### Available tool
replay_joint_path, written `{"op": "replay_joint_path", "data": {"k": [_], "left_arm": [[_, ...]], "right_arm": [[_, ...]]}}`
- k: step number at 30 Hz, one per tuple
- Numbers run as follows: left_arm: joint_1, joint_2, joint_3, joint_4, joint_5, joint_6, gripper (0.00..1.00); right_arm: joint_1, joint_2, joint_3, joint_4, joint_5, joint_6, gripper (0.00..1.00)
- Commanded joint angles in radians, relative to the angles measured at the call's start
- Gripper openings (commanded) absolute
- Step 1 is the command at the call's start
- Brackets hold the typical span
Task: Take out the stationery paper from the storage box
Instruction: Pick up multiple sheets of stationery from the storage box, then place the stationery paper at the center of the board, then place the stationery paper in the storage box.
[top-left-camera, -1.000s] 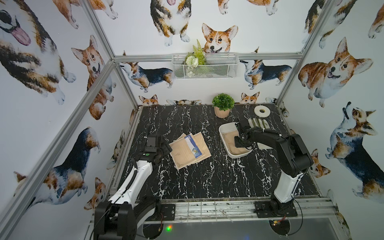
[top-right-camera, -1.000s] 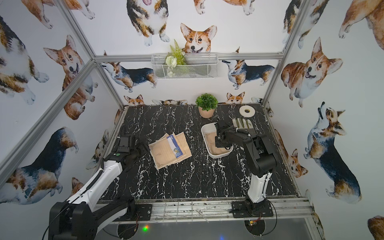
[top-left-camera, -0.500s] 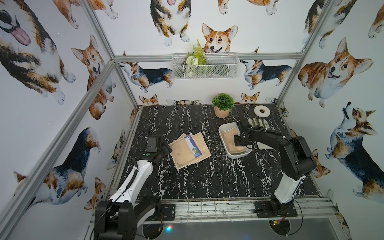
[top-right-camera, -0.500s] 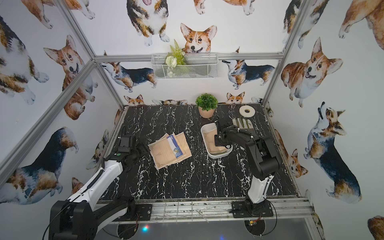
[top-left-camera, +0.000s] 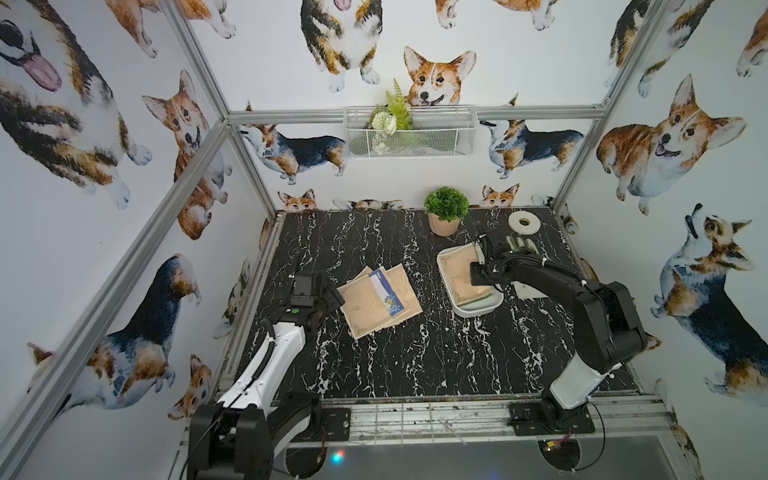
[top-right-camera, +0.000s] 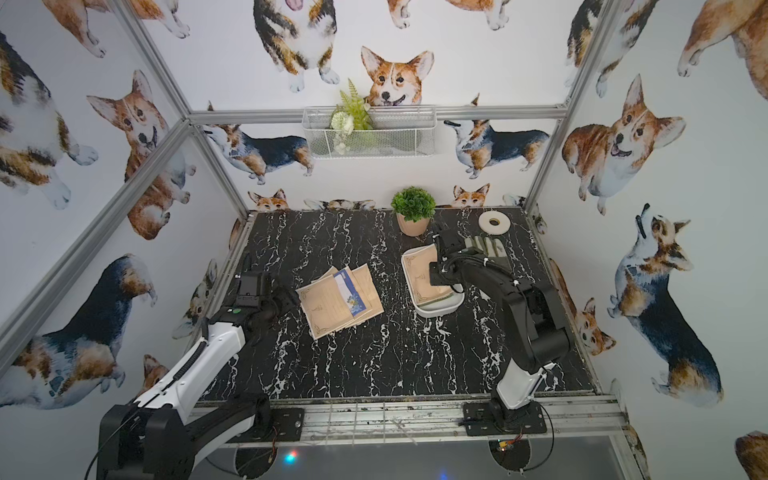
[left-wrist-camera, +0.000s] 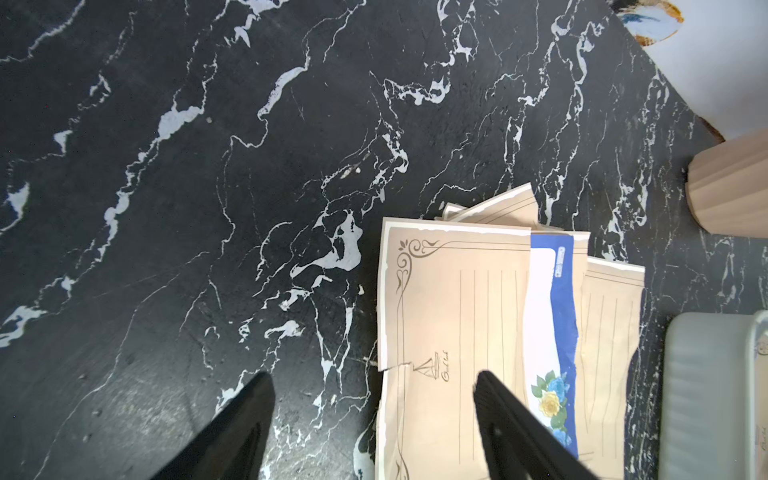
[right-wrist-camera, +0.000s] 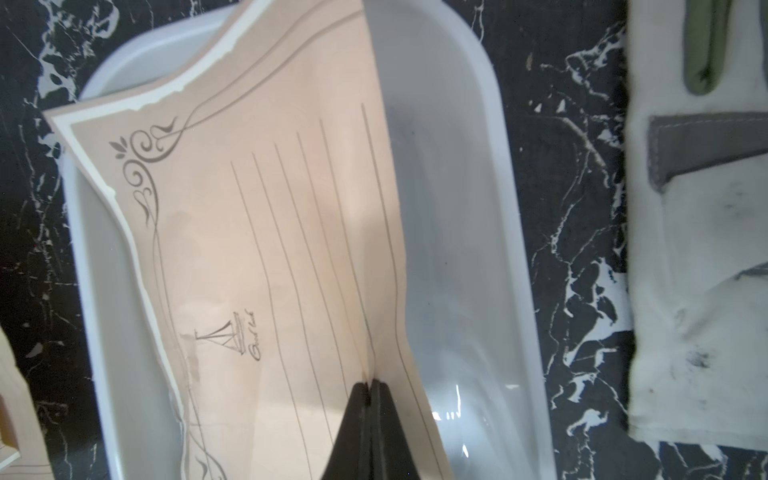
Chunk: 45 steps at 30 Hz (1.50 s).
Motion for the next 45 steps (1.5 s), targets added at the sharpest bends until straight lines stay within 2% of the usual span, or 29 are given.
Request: {"op": "replay_joint_path", "data": {"k": [1,5,8,12,15,17,20,25,27,30,37,41,45], "left_arm": [[0.002,-0.016,-0.007,0.037,0.021,-0.005,0.79],[0.001,-0.011,-0.007,0.053,0.047,-0.011,0.79],[0.001,-0.006,-0.014,0.112,0.131,-0.032,0.79],[-0.058,0.031,-0.019,0.361,0.359,-0.105,0.79],[-0.129,0.069,-0.004,0.494,0.421,-0.148,0.78],[-0.222,0.131,0.04,0.611,0.46,-0.175,0.77],[-0.311,0.226,0.111,0.709,0.497,-0.197,0.75],[-0.363,0.446,0.196,0.951,0.569,-0.32,0.74],[-0.372,0.546,0.277,1.03,0.594,-0.366,0.72],[-0.392,0.668,0.375,1.048,0.623,-0.383,0.69],[-0.451,0.839,0.541,1.036,0.649,-0.396,0.65],[-0.461,0.85,0.529,1.027,0.64,-0.387,0.64],[-0.458,0.811,0.515,0.914,0.612,-0.309,0.64]], "right_arm": [[0.003,-0.038,0.0,-0.019,0.056,0.002,0.0],[-0.005,-0.035,0.006,-0.022,-0.006,0.015,0.0],[-0.005,-0.035,0.001,-0.015,-0.031,0.032,0.0],[-0.005,-0.049,-0.012,0.004,-0.063,0.051,0.0],[-0.006,-0.073,-0.022,0.017,-0.078,0.061,0.0],[-0.005,-0.08,-0.023,0.015,-0.092,0.064,0.0],[-0.005,-0.092,-0.03,0.015,-0.103,0.067,0.0],[-0.005,-0.125,-0.06,0.033,-0.125,0.058,0.0],[-0.005,-0.134,-0.069,0.042,-0.135,0.053,0.0],[-0.007,-0.137,-0.073,0.038,-0.135,0.043,0.0],[-0.008,-0.137,-0.058,0.025,-0.145,0.022,0.0],[-0.011,-0.129,-0.047,0.011,-0.137,0.013,0.0],[-0.015,-0.126,-0.047,0.006,-0.133,0.01,0.0]]}}
